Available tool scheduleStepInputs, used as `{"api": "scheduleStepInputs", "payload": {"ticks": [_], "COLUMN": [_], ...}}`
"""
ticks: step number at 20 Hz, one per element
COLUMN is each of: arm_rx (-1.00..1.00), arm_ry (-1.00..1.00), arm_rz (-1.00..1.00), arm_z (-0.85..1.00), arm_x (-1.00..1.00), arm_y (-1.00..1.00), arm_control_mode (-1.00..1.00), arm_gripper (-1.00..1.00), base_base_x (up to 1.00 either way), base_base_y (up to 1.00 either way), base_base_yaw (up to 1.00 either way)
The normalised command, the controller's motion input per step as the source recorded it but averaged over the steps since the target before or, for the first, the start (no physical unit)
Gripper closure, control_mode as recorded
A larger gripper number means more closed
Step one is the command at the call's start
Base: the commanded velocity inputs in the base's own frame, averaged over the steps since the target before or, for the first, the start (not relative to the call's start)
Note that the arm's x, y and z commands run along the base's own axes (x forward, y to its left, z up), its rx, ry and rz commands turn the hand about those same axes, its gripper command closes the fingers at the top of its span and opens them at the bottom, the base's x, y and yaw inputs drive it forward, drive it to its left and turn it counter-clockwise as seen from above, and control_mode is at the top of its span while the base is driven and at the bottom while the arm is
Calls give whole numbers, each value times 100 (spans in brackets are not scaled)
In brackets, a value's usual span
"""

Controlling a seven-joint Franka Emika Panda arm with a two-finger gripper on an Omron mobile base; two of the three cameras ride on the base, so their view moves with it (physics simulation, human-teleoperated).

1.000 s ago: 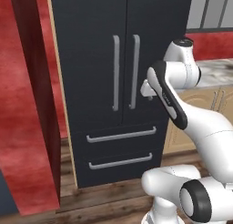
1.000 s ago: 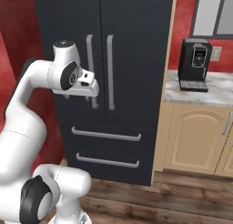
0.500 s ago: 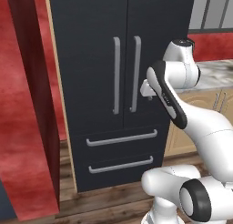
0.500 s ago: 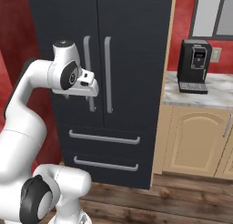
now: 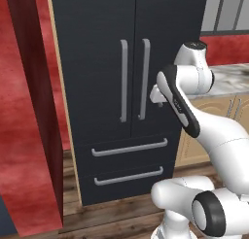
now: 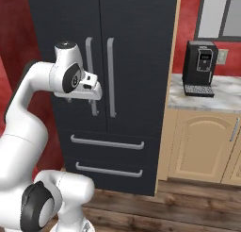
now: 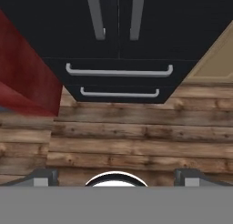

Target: Retrieve the steak from the fridge and place it on the saucepan with marinade on the stove.

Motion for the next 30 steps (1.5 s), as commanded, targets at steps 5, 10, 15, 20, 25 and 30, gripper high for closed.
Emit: {"api": "scheduleStepInputs", "payload": {"ticks": [5, 10, 15, 20, 25, 30], "arm_rx": [0, 0, 0, 0, 0, 0], "arm_ry": [-1, -18, -33, -28, -27, -15], "arm_rz": [0, 0, 0, 0, 0, 0], "arm_z": [0, -1, 0, 1, 16, 27], "arm_x": [0, 2, 0, 0, 0, 0], "arm_y": [0, -2, 0, -4, -4, 0], "arm_control_mode": [-100, -100, -100, -100, -100, -100], "arm_gripper": [-100, -100, -100, -100, -100, -100], "base_base_x": [0, 0, 0, 0, 0, 0], "base_base_y": [0, 0, 0, 0, 0, 0], "base_base_yaw": [0, 0, 0, 0, 0, 0]}}
